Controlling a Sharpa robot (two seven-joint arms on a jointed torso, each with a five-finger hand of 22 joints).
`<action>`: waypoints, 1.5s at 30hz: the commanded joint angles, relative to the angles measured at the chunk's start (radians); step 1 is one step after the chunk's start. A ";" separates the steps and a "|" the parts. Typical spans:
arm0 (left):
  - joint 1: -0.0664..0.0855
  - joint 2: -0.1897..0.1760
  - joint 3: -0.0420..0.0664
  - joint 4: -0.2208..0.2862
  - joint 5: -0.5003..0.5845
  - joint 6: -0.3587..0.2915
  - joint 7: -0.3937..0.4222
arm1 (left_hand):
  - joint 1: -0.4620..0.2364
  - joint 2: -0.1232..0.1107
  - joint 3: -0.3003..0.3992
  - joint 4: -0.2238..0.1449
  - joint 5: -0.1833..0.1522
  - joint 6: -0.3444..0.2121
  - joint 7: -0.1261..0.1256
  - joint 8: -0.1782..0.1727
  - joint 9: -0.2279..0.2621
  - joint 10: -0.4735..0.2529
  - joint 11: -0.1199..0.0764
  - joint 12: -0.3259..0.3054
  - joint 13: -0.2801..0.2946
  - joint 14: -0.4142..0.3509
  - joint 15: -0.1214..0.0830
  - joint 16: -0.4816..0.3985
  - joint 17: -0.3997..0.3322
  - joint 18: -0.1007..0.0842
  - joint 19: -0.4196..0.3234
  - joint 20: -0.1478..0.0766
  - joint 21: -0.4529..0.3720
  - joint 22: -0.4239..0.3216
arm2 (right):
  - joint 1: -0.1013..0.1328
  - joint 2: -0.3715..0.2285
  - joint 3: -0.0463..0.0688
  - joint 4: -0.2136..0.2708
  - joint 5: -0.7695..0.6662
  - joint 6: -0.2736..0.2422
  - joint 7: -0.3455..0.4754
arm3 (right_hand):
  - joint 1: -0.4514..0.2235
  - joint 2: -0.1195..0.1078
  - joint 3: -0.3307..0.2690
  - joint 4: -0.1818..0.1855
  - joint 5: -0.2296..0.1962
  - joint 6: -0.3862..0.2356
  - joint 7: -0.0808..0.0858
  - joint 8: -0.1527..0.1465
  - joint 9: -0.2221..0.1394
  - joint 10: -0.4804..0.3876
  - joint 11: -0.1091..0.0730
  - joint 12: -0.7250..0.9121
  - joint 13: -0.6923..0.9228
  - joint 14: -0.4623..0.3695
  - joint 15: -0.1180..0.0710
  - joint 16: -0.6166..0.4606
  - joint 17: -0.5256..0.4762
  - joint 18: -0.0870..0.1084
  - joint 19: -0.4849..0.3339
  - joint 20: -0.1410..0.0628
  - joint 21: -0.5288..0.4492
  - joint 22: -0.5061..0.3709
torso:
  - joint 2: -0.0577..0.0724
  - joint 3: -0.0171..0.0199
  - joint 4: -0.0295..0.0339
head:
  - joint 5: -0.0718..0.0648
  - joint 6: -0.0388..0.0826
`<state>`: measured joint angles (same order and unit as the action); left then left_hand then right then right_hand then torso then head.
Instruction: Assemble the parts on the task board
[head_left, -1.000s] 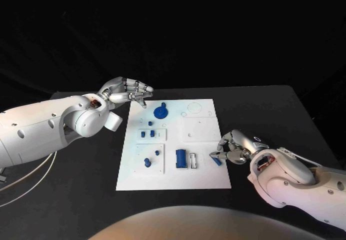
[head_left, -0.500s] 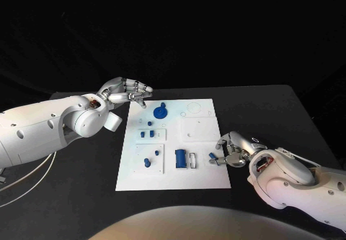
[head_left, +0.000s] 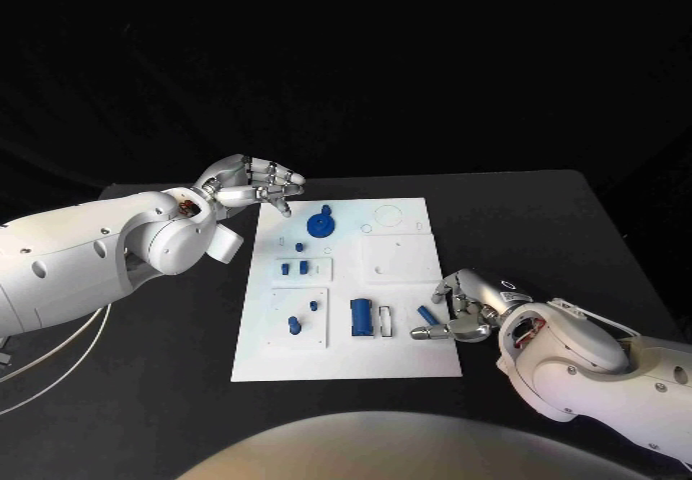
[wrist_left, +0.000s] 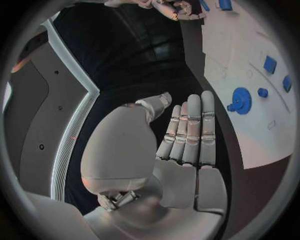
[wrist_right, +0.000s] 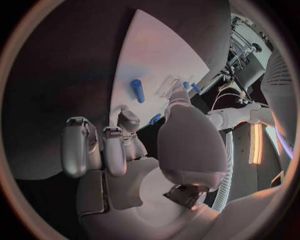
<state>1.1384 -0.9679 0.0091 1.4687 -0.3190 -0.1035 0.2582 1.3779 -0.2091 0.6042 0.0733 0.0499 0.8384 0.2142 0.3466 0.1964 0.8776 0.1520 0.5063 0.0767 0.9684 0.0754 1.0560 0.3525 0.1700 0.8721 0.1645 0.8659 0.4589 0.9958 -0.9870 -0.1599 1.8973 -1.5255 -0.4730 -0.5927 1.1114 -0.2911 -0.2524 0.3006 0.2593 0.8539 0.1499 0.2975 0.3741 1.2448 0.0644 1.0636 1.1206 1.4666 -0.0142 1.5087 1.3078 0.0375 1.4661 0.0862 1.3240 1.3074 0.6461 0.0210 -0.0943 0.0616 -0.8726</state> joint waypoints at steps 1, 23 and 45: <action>0.001 0.000 0.001 0.003 -0.006 0.011 0.003 | -0.008 -0.005 0.000 0.005 0.005 -0.006 -0.001 0.007 -0.002 -0.006 -0.002 0.003 -0.001 -0.004 0.000 0.002 0.000 0.014 0.002 0.005 -0.006 -0.001 | -0.002 0.001 -0.001 0.003 0.013 -0.013 0.048 | -0.018 -0.001 -0.005 0.000 0.004 -0.007 -0.002 0.007 0.002 -0.002 0.001 0.004 0.004 0.077 0.006 -0.003 0.159 0.009 0.026 0.007 -0.006 0.200 | 0.001 0.0001 0.0003 | 0.000 0.000; 0.000 0.002 0.000 -0.002 -0.011 0.013 -0.001 | -0.010 -0.005 -0.001 0.006 0.005 -0.006 -0.001 0.007 -0.002 -0.006 -0.002 0.004 -0.001 -0.004 0.000 0.002 0.001 0.014 0.002 0.005 -0.007 -0.002 | -0.001 -0.021 -0.001 0.019 -0.002 -0.060 0.052 | 0.079 0.039 0.031 -0.002 -0.005 -0.047 -0.014 0.121 0.041 0.078 -0.010 0.156 0.112 0.084 -0.005 0.011 0.181 -0.002 0.049 -0.004 0.056 0.216 | 0.000 0.0007 0.0001 | 0.001 0.000; 0.000 0.003 -0.001 -0.004 -0.011 0.007 -0.004 | -0.012 -0.007 -0.002 0.009 0.005 -0.007 -0.001 0.007 -0.002 -0.007 -0.002 0.005 -0.001 -0.004 0.000 0.003 0.001 0.014 0.003 0.006 -0.009 -0.003 | 0.054 -0.103 -0.002 0.059 0.341 -0.193 0.356 | 0.022 0.001 -0.006 -0.001 0.030 -0.232 0.106 0.178 -0.045 -0.463 0.126 -0.544 -0.662 -0.627 0.151 -0.920 -0.696 0.123 -0.553 0.136 -1.265 -0.477 | 0.000 0.0000 0.0001 | -0.001 0.000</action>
<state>1.1383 -0.9670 0.0076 1.4632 -0.3285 -0.1039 0.2518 1.3736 -0.2134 0.6014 0.0760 0.0499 0.8384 0.2141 0.3466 0.1956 0.8777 0.1519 0.5063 0.0767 0.9684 0.0754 1.0560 0.3524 0.1700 0.8721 0.1645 0.8625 0.4573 1.0487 -1.0885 -0.1612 1.9566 -1.2654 -0.6352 -0.2984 1.1446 -0.2899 -0.2542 0.2997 0.2850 0.6301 0.1766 0.4696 0.3291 0.7943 0.1862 0.5244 0.4693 0.8566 0.1303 0.5958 0.6221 0.1777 0.9249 0.2157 0.0628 0.8491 0.6454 0.0203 -0.0947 0.0601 -0.8726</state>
